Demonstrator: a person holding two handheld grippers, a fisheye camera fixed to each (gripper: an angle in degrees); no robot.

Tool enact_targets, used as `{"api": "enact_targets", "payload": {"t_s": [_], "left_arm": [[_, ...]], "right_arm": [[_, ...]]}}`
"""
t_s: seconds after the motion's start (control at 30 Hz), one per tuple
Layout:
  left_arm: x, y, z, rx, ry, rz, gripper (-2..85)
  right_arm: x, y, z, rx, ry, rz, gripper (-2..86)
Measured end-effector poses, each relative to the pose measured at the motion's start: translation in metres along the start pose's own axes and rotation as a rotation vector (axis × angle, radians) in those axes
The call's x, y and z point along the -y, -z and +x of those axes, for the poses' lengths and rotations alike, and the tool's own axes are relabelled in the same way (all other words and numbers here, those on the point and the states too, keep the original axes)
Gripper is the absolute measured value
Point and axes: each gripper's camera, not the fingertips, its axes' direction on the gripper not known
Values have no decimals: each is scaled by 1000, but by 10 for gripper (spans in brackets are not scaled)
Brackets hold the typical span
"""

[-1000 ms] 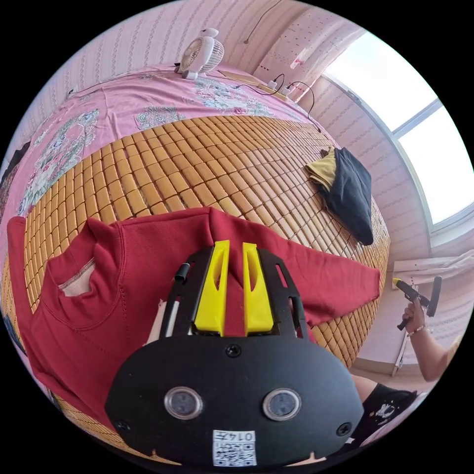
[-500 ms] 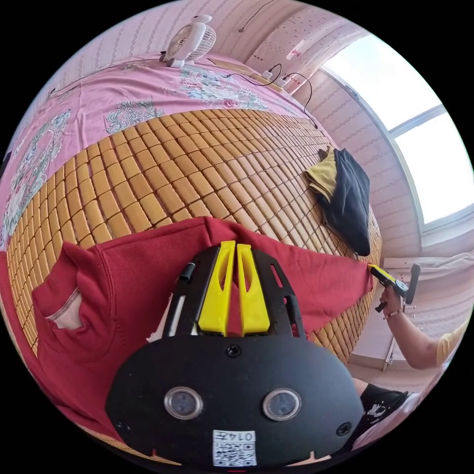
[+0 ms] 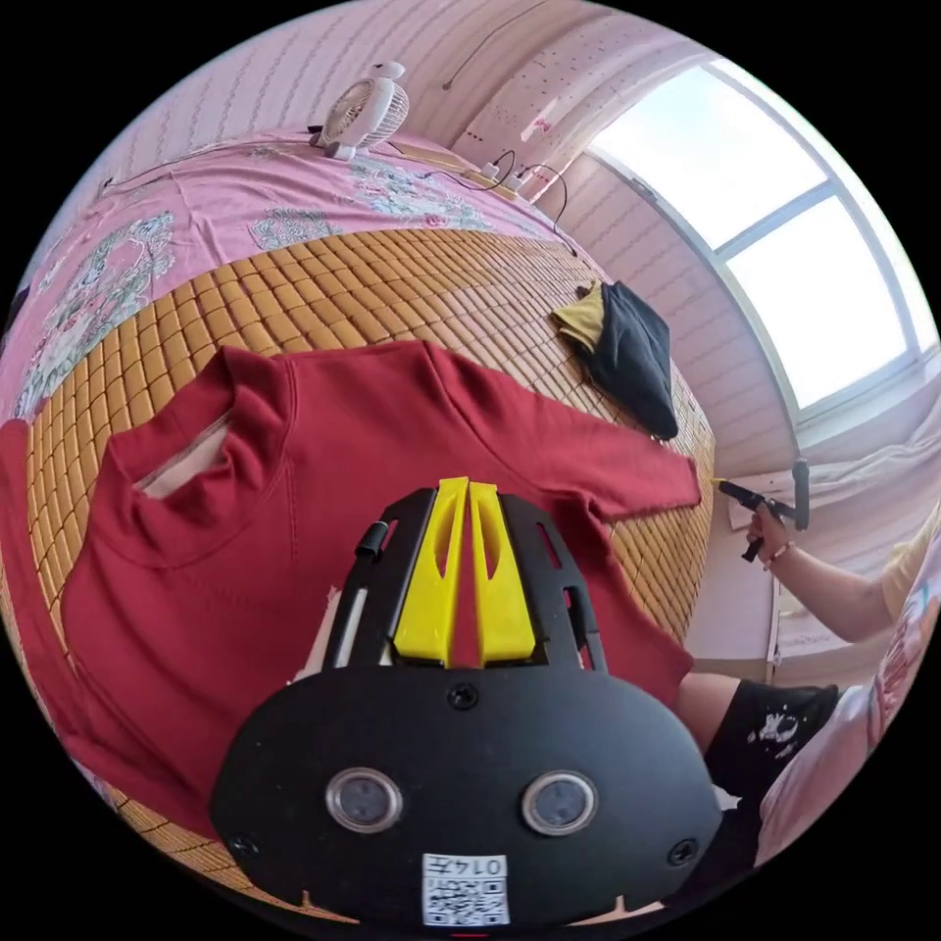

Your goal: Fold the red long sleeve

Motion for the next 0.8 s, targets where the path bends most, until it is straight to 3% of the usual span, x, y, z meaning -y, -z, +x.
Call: {"api": "enact_targets", "payload": {"t_s": [0.17, 0.27, 0.43, 0.53, 0.7, 0.8], "left_arm": [[-135, 56, -15, 54, 158, -81, -10], [-206, 86, -16, 161, 314, -40, -10], [-293, 102, -14, 316, 525, 3, -10], [-328, 92, -19, 292, 585, 10, -10], [-359, 95, -28, 215, 562, 60, -10], [-379, 97, -30, 189, 532, 97, -10]], "right_arm": [[-23, 7, -95, 84, 267, -49, 2], [-21, -5, -178, 305, 390, -92, 7], [-22, -35, -382, 612, 808, -185, 35], [-32, -38, -506, 674, 1027, -180, 61], [-59, -35, -684, 730, 1212, -141, 81], [-87, -48, -774, 637, 1292, -166, 79]]}}
